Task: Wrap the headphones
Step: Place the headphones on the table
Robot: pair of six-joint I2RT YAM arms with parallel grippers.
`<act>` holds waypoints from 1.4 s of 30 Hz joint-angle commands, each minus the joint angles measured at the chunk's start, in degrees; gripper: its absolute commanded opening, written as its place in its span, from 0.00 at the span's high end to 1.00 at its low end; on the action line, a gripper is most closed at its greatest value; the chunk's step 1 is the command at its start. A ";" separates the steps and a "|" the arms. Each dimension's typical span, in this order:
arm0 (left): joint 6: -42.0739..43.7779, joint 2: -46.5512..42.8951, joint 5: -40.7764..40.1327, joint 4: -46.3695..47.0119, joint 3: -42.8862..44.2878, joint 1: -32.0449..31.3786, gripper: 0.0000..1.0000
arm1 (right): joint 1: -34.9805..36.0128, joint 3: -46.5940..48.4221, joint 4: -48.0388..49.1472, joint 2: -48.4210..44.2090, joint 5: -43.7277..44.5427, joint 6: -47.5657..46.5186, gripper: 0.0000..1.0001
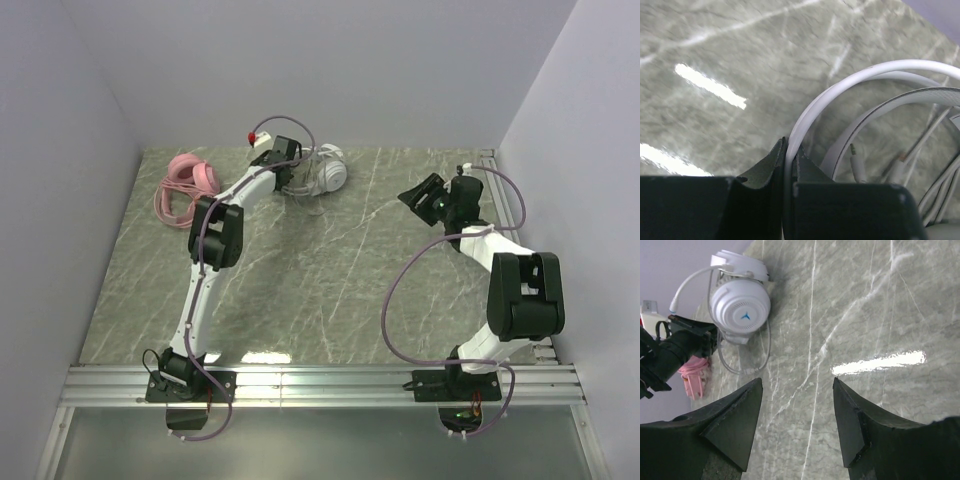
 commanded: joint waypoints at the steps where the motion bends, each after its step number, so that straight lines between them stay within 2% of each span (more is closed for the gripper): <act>1: 0.71 -1.87 -1.46 2.50 -0.78 1.62 0.91 | 0.23 -0.36 2.27 -2.16 -0.40 -1.06 0.34; 5: 1.41 -1.79 -1.11 0.57 1.42 1.79 0.84 | 1.63 -0.53 2.27 -2.60 -0.76 -1.24 0.34; 10: 1.77 -2.32 -0.14 0.66 0.98 1.97 0.66 | 1.63 -0.62 2.09 -2.87 -1.02 -1.50 0.35; 21: 3.08 -4.68 0.56 2.50 0.37 2.05 0.56 | 1.63 -1.24 2.62 -3.39 -1.55 -2.03 0.35; 26: 4.14 -6.18 -0.23 3.12 1.06 2.05 0.57 | 1.64 -1.33 3.06 -3.22 -2.16 -2.03 0.35; 33: 7.82 -9.25 -0.58 6.28 -0.60 2.05 0.66 | 1.72 -1.59 3.59 -3.22 -2.60 -1.86 0.35; 42: 8.18 -14.43 1.09 4.79 -2.43 1.97 0.61 | 1.72 -1.76 4.11 -3.30 -3.66 -2.47 0.36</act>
